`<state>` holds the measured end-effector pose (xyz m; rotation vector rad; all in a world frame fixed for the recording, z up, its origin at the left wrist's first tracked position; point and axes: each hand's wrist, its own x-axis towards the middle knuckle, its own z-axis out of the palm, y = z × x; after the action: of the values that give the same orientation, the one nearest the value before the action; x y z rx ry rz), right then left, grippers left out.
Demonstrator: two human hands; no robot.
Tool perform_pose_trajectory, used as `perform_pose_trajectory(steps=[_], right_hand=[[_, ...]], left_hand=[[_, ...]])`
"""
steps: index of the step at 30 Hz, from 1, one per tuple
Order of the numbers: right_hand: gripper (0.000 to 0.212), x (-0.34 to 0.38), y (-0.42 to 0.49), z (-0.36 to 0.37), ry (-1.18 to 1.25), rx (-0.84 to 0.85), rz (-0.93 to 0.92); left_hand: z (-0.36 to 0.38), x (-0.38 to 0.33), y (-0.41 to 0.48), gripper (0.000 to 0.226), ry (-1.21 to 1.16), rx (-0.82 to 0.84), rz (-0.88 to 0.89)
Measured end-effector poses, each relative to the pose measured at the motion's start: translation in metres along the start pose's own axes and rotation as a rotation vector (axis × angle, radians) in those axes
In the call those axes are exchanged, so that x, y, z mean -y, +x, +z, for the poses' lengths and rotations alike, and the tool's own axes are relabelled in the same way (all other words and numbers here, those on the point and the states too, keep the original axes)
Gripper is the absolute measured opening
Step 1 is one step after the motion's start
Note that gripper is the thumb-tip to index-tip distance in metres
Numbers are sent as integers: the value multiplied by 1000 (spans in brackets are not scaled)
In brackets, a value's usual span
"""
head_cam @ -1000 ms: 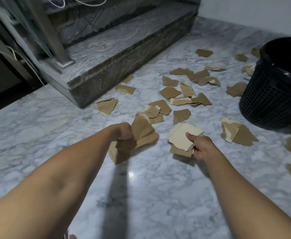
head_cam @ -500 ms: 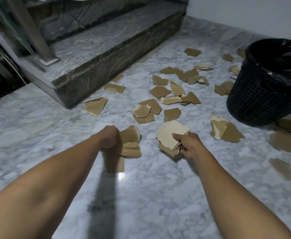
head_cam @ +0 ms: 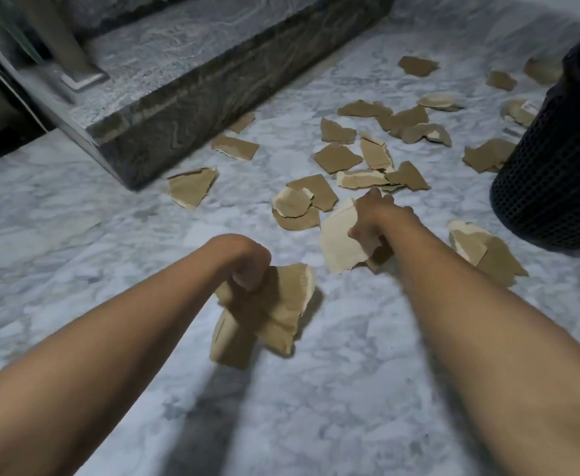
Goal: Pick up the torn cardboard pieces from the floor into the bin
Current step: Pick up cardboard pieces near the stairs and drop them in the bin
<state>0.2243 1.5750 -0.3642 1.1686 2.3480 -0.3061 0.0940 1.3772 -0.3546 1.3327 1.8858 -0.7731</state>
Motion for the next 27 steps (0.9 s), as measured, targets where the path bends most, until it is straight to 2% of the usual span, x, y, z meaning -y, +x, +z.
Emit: perform_pose_trajectory(steps=[3,5,7,12,15,18,19,22,27], right_hand=[[87,-3,26,2,-46,68,-77],[103,-1,33,11,8,101,-86],[111,7,27,21,-11,94,-88],[86,7,5,34,-49,115,-45],[76,-11,-6,52,16,161,-1],[80,-34,-20,68,154,198,42],[85,-40,-25,72,213,194,49],[91,-48,-35,79,325,152,62],[91,-50,-31,74,390,197,79]], left_hand=[[53,-6,9,60,-58,-119,-115],[73,-7,13,55,-114,-258,-117],[77,-4,14,46,-79,-312,-70],[62,-2,1,39,-167,-257,-10],[45,-6,1,40,-258,-345,10],[14,-10,8,52,-326,-466,85],[4,-10,11,49,-300,-478,109],[-25,-11,16,19,-285,-385,92],[-43,-5,11,17,-473,20,148]])
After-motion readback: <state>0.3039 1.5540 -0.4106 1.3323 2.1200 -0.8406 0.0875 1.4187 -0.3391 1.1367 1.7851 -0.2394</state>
